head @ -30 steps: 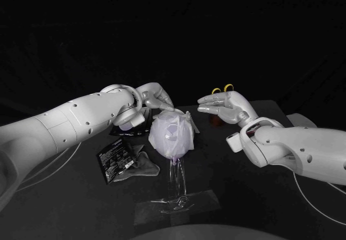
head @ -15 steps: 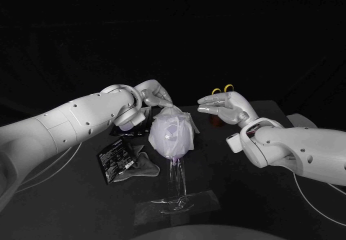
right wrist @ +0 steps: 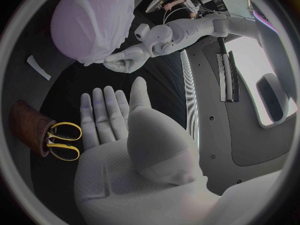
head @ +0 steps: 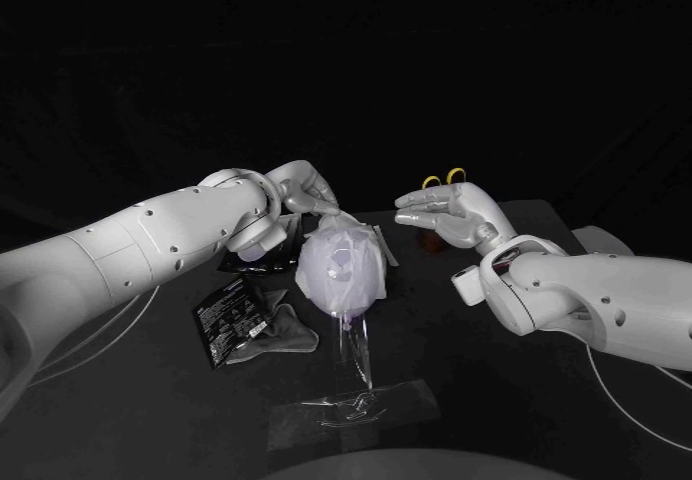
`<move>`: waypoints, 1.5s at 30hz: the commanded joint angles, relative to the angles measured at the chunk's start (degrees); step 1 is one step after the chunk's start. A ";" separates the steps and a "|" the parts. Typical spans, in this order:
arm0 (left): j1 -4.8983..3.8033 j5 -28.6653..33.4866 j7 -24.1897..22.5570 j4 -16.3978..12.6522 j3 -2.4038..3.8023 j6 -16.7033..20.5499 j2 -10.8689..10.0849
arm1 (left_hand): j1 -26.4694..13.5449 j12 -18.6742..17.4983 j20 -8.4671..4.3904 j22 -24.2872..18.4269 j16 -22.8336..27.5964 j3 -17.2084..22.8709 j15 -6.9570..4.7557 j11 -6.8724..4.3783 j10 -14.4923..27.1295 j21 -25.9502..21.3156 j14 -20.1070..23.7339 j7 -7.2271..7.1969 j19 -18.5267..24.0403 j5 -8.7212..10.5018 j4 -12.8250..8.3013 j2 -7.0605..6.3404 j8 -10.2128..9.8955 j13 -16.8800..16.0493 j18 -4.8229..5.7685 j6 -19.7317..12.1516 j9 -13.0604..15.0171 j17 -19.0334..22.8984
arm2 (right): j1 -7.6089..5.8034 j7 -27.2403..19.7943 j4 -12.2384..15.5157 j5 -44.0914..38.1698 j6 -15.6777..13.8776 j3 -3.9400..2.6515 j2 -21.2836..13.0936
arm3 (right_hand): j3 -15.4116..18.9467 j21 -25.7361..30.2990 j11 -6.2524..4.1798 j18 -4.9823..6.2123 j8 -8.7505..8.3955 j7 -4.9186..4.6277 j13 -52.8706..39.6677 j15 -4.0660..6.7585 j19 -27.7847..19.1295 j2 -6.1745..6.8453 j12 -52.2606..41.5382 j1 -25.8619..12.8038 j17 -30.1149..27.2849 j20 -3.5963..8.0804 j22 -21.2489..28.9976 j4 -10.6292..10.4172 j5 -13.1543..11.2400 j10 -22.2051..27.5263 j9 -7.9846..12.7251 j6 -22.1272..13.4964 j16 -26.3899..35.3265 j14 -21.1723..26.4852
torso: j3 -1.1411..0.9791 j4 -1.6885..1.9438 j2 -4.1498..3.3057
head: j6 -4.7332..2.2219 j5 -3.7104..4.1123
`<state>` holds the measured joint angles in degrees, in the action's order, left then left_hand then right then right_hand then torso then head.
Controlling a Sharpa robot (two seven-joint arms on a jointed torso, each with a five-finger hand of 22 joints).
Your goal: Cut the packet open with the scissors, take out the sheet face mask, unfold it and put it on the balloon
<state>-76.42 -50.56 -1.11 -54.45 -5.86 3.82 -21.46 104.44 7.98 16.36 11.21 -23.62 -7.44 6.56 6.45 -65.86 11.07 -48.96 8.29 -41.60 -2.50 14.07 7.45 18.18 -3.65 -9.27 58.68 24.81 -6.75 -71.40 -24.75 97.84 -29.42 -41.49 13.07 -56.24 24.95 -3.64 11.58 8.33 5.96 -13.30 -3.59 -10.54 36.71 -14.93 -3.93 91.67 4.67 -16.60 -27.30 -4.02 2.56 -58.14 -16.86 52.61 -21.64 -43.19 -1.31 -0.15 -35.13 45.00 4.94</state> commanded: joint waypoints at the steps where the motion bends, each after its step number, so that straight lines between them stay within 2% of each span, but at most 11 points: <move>1: -0.09 -2.21 2.93 -0.03 0.07 0.20 0.09 | 2.13 -0.49 0.06 -0.06 0.55 1.61 0.06 0.09 -0.55 0.26 -0.66 -0.03 -0.47 -0.39 0.58 1.33 0.51 -0.02 0.65 -0.62 5.43 -0.09 | 0.02 -0.29 0.12 -0.52 -0.05 -0.03 -0.04 | 1.47 -0.02 0.09 1.15 -0.12 -1.25 -0.07 -0.21 -0.18 0.06 0.16 -0.70 -0.05 -0.02 0.04 0.36 0.24 -0.17 0.05 0.33 0.27 -0.19 | 0.00 -0.02 0.01 | 0.01 0.13; 3: -0.09 -2.68 3.73 0.02 0.07 -0.36 0.15 | 2.10 -0.55 0.06 -0.07 0.63 1.92 0.07 0.09 -0.59 0.27 -0.70 -0.02 -0.48 -0.41 0.72 1.15 0.52 -0.02 0.65 -0.64 5.51 -0.10 | 0.02 -0.21 0.11 -0.56 -0.06 -0.03 -0.05 | 1.47 -0.02 0.09 1.15 -0.12 -1.25 -0.07 -0.21 -0.18 0.06 0.16 -0.70 -0.05 -0.02 0.04 0.36 0.24 -0.17 0.05 0.33 0.27 -0.19 | 0.01 -0.01 0.00 | 0.02 0.16; 4: -0.09 -2.89 4.08 0.03 0.07 -0.69 0.17 | 1.97 -1.42 0.04 -0.08 1.75 6.45 0.14 0.14 -1.07 0.31 -1.22 0.11 -0.53 -0.41 2.36 -1.29 0.68 -0.06 0.68 -0.89 6.65 -0.24 | 0.01 -0.18 0.11 -0.57 -0.06 -0.03 -0.05 | 1.47 -0.02 0.09 1.15 -0.12 -1.25 -0.07 -0.21 -0.18 0.06 0.16 -0.70 -0.05 -0.02 0.04 0.36 0.24 -0.17 0.05 0.33 0.27 -0.19 | 0.00 -0.02 0.01 | 0.04 0.18; 6: -0.09 -3.16 4.64 0.07 0.07 -1.10 0.23 | 1.35 -1.74 0.04 -0.08 2.23 9.00 0.29 0.24 -1.33 0.34 -1.48 0.19 -0.51 -0.38 2.58 -2.51 0.67 -0.09 0.71 -1.01 7.12 -0.33 | 0.01 -0.14 0.13 -0.59 -0.07 -0.03 -0.07 | 1.47 -0.02 0.08 1.15 -0.12 -1.24 -0.07 -0.21 -0.17 0.08 0.16 -0.68 -0.06 -0.02 0.08 0.41 0.25 -0.17 0.06 0.35 0.30 -0.21 | 0.01 -0.04 0.01 | 0.05 0.17; 9: -0.08 -3.53 5.52 0.16 0.06 -1.61 0.34 | -5.45 -2.34 0.10 0.00 4.23 25.80 0.85 0.43 -2.97 0.57 -2.41 0.38 -0.39 -0.33 2.29 -10.37 0.36 -0.44 0.83 -1.51 9.32 -1.14 | 0.01 -0.07 0.12 -0.61 -0.08 -0.03 -0.11 | 1.47 -0.02 0.08 1.15 -0.12 -1.24 -0.07 -0.21 -0.17 0.08 0.16 -0.68 -0.06 -0.02 0.08 0.41 0.25 -0.17 0.06 0.35 0.30 -0.21 | 0.03 -0.05 0.00 | 0.02 0.28; 10: -0.08 -3.73 5.93 0.19 0.06 -1.74 0.37 | -5.67 -2.85 0.04 0.03 4.31 27.37 0.33 0.40 -2.09 0.61 -2.46 0.41 -0.41 -0.43 2.23 -10.57 0.65 -0.22 0.82 -0.98 9.57 -1.22 | 0.01 -0.01 0.12 -0.64 -0.07 -0.03 -0.13 | 1.47 -0.02 0.08 1.15 -0.12 -1.24 -0.07 -0.21 -0.17 0.08 0.16 -0.68 -0.06 -0.02 0.08 0.41 0.25 -0.17 0.06 0.35 0.30 -0.21 | 0.04 -0.01 -0.01 | -0.01 0.31; 12: -0.08 -4.36 6.50 0.26 0.06 -1.80 0.42 | -9.34 -2.79 0.00 0.22 4.73 36.08 0.34 0.43 -2.38 0.92 -2.74 0.41 -0.36 -0.49 1.08 -14.47 0.97 -0.28 0.83 -0.88 10.92 -1.87 | 0.01 0.14 0.12 -0.72 -0.03 -0.03 -0.16 | 1.47 -0.03 0.08 1.15 -0.12 -1.23 -0.06 -0.20 -0.15 0.11 0.17 -0.66 -0.07 -0.02 0.13 0.48 0.24 -0.17 0.07 0.37 0.35 -0.24 | 0.04 -0.02 0.01 | 0.04 0.33; 15: -0.08 -5.00 7.39 0.41 0.06 -1.95 0.49 | -13.18 -2.61 0.00 0.45 4.93 41.74 0.38 0.44 -2.56 1.26 -2.89 0.50 -0.26 -0.42 -1.30 -16.38 1.31 -0.35 0.87 -0.91 12.20 -2.53 | 0.01 0.34 0.09 -0.80 0.03 -0.03 -0.17 | 1.47 -0.03 0.08 1.15 -0.12 -1.23 -0.06 -0.20 -0.15 0.11 0.17 -0.66 -0.07 -0.02 0.13 0.48 0.24 -0.17 0.07 0.37 0.35 -0.24 | 0.03 0.00 0.02 | 0.05 0.32; 24: -0.08 -5.54 8.83 0.81 0.05 -1.96 0.63 | -19.68 -2.12 -0.03 1.03 5.19 48.27 0.35 0.49 -2.62 2.05 -3.01 0.54 0.07 -0.30 -6.90 -17.23 1.58 -0.48 0.89 -0.96 14.26 -3.80 | 0.01 0.74 -0.09 -0.87 0.16 -0.03 -0.12 | 1.47 -0.03 0.07 1.15 -0.13 -1.23 -0.06 -0.20 -0.13 0.17 0.19 -0.62 -0.10 -0.02 0.22 0.61 0.24 -0.15 0.10 0.39 0.46 -0.28 | 0.04 0.01 0.00 | -0.03 0.36; 35: -0.08 -3.22 8.56 0.70 0.05 -1.22 0.63 | -22.75 -2.42 0.06 1.15 5.68 49.47 0.62 0.84 -1.79 2.19 -2.38 1.05 0.45 -0.30 -8.08 -17.06 1.18 -0.33 1.00 -1.69 14.84 -4.18 | 0.01 4.17 -0.46 -2.57 1.61 -0.03 -0.02 | 1.41 -0.03 0.18 1.11 -0.27 -1.33 -0.01 -0.28 -0.06 0.32 0.33 -0.41 -0.26 -0.03 0.64 1.22 0.25 0.20 0.27 0.28 1.04 -0.28 | 0.03 0.06 0.07 | -0.02 0.25; 45: -0.09 0.98 9.16 1.07 0.02 0.41 0.54 | -28.24 -4.55 0.15 0.31 7.93 48.46 2.99 4.46 7.13 0.99 1.22 5.17 1.54 -0.16 -5.20 -17.50 -7.12 0.14 1.59 -12.46 9.69 -3.86 | 0.02 6.48 -0.58 -3.74 2.58 -0.02 0.11 | 1.49 -0.05 0.25 1.10 -0.35 -1.42 0.00 -0.30 0.02 0.43 0.37 -0.60 -0.30 -0.03 0.81 1.32 0.24 0.39 0.35 0.21 1.23 -0.37 | 0.03 0.04 0.06 | -0.24 -0.18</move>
<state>-76.43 -52.48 7.43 -53.44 -5.89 2.75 -20.99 76.60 3.66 16.59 11.57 -15.94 41.11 9.63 10.76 -59.23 12.36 -48.12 12.19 -40.53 -2.98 8.63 -9.95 11.50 -3.56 -8.36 46.81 34.83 -10.71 -71.40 -19.79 97.23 -31.49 -40.48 13.07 -56.20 25.03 -3.64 11.79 8.85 5.96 -13.20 -3.59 -10.75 36.71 -14.70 -3.93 91.44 4.42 -16.61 -26.56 -3.00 2.56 -57.93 -16.56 52.69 -20.73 -43.40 -1.27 -0.10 -35.05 44.85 4.88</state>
